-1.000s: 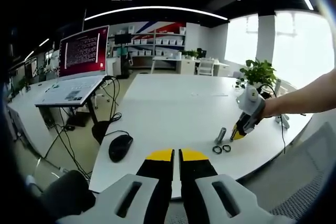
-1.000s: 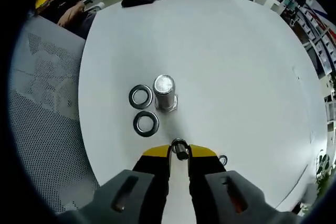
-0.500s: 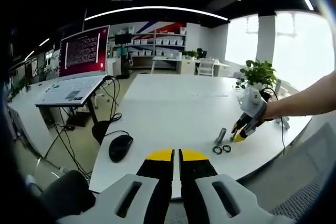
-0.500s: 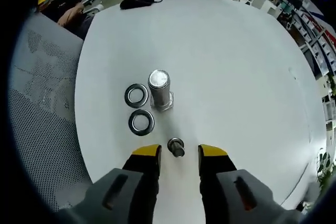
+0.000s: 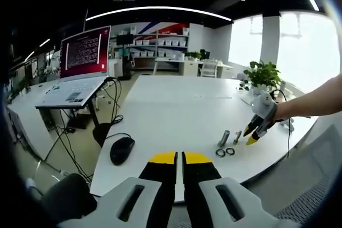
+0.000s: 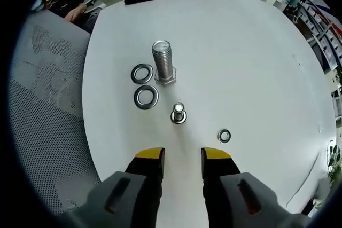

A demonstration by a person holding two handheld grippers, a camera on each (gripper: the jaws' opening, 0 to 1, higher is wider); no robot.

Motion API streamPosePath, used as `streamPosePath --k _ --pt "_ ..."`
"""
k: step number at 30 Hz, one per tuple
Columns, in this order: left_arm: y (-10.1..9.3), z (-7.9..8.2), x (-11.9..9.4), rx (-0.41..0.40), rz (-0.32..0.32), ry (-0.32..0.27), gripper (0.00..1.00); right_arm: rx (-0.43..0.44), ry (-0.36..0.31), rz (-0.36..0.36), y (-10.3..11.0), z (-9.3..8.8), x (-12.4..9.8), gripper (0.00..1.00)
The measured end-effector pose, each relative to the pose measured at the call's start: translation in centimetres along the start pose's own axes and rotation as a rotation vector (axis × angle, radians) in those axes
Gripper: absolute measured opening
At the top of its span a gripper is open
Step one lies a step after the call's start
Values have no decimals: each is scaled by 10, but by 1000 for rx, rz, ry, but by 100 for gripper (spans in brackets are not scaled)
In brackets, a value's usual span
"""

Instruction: Place the washer onto the threaded stud by aligning its center hole with the stud, sliding it down to the base, and recovering from edge contact or off-axis alignment until the washer reaches the visible bottom stop.

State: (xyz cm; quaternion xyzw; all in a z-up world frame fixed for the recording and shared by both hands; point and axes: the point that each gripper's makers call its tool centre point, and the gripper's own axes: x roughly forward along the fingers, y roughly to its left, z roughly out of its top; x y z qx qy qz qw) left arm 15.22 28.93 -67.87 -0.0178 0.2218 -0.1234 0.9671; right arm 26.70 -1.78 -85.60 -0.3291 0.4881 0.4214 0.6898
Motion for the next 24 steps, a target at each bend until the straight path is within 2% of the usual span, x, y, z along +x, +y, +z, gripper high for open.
streamPosePath --k 10,14,24 --pt "0 -1 0 0 -2 3 1 27 0 -29 -13 -8 -3 28" --pt "0 0 0 0 -1 2 1 71 7 -46 -24 -13 -2 28" --pt "0 -1 0 1 -1 5 1 178 -33 -87 -43 -12 1 28"
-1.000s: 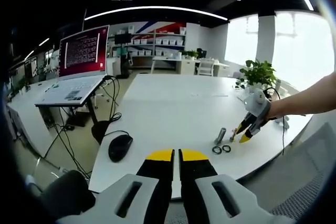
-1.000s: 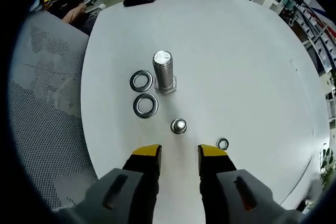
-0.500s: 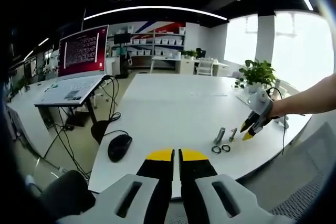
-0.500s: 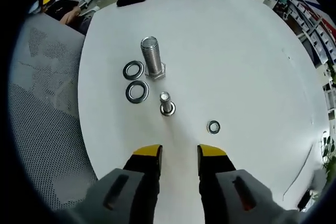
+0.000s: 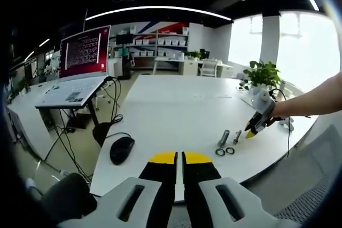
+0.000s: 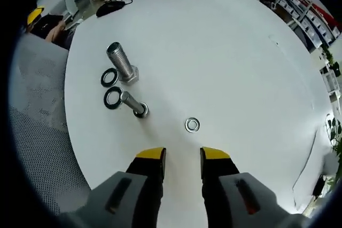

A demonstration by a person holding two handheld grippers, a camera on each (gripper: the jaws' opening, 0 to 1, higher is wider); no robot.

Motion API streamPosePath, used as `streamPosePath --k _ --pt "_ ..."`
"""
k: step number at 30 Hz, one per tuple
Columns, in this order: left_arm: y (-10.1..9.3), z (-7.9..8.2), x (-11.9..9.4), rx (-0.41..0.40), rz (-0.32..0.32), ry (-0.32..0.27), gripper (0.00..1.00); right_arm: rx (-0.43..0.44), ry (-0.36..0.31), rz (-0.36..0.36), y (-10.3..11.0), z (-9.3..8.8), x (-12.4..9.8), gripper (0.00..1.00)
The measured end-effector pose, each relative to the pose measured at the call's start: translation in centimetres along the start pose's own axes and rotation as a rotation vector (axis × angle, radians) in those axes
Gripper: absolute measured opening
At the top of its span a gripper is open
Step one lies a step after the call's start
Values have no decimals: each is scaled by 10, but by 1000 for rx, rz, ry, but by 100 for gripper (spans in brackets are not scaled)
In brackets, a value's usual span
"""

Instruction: Place the washer onto the threaded stud by aligning its center hole with the stud, sliding it down to the base, and recovering from edge contact or off-axis alignment until the washer reaches the visible bottom stop.

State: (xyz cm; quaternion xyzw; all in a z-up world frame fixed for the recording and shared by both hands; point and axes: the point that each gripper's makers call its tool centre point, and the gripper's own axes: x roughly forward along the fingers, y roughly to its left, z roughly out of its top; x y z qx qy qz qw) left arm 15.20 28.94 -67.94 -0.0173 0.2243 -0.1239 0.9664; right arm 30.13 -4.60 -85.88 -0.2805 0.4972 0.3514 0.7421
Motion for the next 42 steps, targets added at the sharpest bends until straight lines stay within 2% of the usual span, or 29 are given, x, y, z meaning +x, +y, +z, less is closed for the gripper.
streamPosePath --k 8,12,16,19,42 --pt "0 0 0 3 -1 4 1 36 -19 -1 -4 7 8 28" --pt "0 -1 0 5 -2 8 1 23 -25 -7 -5 10 13 26" --pt "0 -1 0 4 -1 10 1 42 -63 -19 -11 20 15 24" --pt "0 -1 1 5 -1 11 1 79 -75 27 -5 23 18 19" --pt "1 -1 0 2 3 11 1 91 -82 14 -5 24 18 15"
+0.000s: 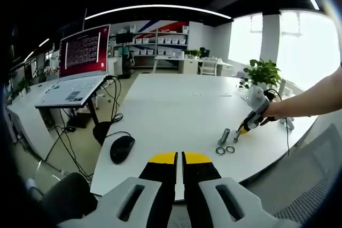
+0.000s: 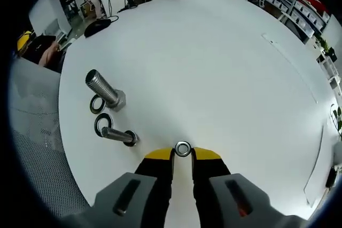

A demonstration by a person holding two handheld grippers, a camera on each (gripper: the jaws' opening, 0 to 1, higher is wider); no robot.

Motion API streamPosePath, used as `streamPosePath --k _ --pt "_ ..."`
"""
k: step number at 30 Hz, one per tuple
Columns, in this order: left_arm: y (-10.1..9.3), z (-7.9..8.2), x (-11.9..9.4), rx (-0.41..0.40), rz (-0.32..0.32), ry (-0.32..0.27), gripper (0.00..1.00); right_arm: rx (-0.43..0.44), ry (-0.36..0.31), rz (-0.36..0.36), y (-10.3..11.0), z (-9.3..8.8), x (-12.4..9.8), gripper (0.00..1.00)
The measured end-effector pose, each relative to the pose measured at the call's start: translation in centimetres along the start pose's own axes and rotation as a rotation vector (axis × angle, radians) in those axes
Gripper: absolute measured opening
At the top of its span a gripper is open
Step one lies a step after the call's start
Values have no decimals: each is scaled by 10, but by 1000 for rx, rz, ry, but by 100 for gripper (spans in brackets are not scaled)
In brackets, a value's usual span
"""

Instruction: Place the washer onto the threaded stud by aligning its center hole with the stud, sliding it down to the base, and recovering from edge contact or off-axis alignment until the washer reaches the visible bottom stop.

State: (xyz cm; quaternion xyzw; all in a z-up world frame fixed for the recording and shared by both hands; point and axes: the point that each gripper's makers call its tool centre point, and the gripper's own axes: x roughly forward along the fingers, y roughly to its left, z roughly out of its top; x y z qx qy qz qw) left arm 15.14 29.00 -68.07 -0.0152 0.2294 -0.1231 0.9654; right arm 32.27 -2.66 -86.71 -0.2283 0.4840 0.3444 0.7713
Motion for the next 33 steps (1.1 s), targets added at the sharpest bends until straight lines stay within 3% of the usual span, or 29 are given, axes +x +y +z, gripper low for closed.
streamPosePath --k 9,17,33 --pt "1 0 0 -1 3 -1 1 31 -55 31 3 2 -22 15" --pt "0 1 0 -1 -1 -5 1 14 -85 82 22 3 -44 15" --pt "-1 1 0 -2 -3 -4 1 -93 -115 112 47 24 -71 14"
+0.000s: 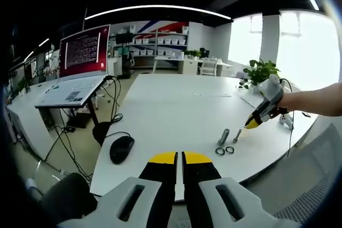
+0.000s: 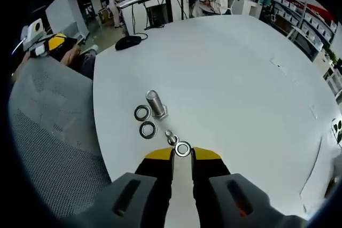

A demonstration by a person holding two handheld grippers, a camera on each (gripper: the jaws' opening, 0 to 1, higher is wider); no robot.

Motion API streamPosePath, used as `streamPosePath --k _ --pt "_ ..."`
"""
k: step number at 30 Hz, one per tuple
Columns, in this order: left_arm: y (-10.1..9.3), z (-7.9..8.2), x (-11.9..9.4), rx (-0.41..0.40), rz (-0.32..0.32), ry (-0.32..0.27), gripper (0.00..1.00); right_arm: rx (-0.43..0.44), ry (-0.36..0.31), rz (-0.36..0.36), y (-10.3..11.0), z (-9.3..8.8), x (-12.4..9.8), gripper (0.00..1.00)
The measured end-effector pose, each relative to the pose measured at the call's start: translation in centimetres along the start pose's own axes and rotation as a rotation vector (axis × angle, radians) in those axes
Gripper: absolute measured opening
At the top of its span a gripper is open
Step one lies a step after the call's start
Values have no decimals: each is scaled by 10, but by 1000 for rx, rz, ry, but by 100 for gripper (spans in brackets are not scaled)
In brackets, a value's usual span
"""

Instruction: Place the washer onto the threaded stud by aligning its center hole with the stud, sliding it down to the base, and recovering from edge contact or off-axis alignment until the washer reaches the visible bottom stop.

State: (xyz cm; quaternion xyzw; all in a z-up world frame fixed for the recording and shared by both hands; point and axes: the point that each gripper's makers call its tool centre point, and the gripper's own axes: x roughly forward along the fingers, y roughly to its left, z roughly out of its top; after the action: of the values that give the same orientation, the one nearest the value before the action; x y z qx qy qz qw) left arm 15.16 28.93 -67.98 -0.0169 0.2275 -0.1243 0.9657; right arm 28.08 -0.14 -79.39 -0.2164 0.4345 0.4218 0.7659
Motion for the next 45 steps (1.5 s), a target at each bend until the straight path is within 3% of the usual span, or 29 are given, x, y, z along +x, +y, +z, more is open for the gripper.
streamPosePath --k 16,45 --pt "0 0 0 0 1 2 1 -137 55 30 15 11 11 14" --pt "1 0 0 -2 6 -1 1 -166 109 48 17 7 28 15"
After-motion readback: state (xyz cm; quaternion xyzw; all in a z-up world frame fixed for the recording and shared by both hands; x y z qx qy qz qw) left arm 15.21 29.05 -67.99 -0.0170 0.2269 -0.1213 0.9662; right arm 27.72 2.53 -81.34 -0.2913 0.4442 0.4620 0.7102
